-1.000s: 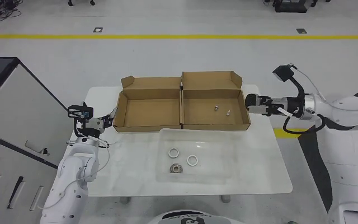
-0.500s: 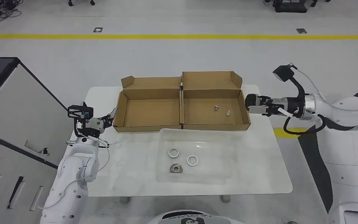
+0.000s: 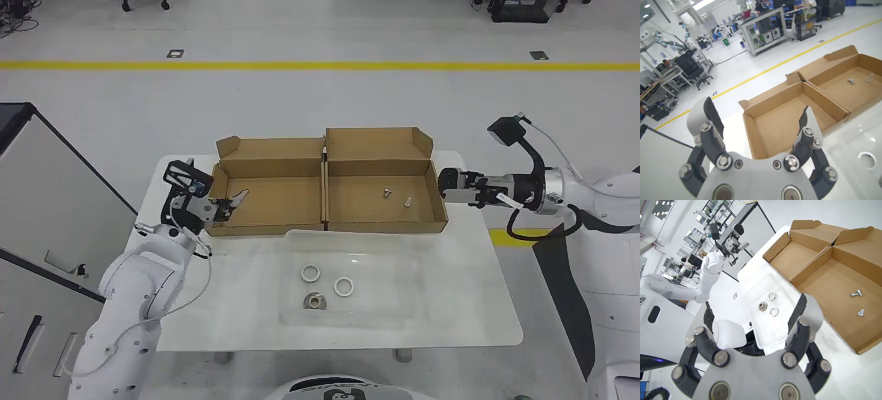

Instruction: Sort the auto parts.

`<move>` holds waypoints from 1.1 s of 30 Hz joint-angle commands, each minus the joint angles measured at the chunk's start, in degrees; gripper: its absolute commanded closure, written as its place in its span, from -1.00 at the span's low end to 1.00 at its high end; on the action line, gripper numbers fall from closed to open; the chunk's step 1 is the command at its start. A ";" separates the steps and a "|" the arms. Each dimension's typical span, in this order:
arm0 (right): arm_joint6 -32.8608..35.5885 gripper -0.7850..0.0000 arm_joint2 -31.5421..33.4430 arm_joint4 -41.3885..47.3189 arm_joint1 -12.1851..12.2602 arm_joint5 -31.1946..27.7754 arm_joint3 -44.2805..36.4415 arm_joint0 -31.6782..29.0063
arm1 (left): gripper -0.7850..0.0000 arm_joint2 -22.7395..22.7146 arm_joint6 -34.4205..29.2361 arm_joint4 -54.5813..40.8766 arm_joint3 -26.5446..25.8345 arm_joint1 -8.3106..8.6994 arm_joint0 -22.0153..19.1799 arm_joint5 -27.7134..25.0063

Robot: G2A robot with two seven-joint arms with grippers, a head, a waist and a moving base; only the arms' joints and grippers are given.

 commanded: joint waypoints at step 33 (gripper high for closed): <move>0.00 -1.00 0.00 0.00 0.00 0.00 0.00 0.00 | -1.00 44.81 -60.64 -33.86 11.91 -5.69 -42.18 -5.53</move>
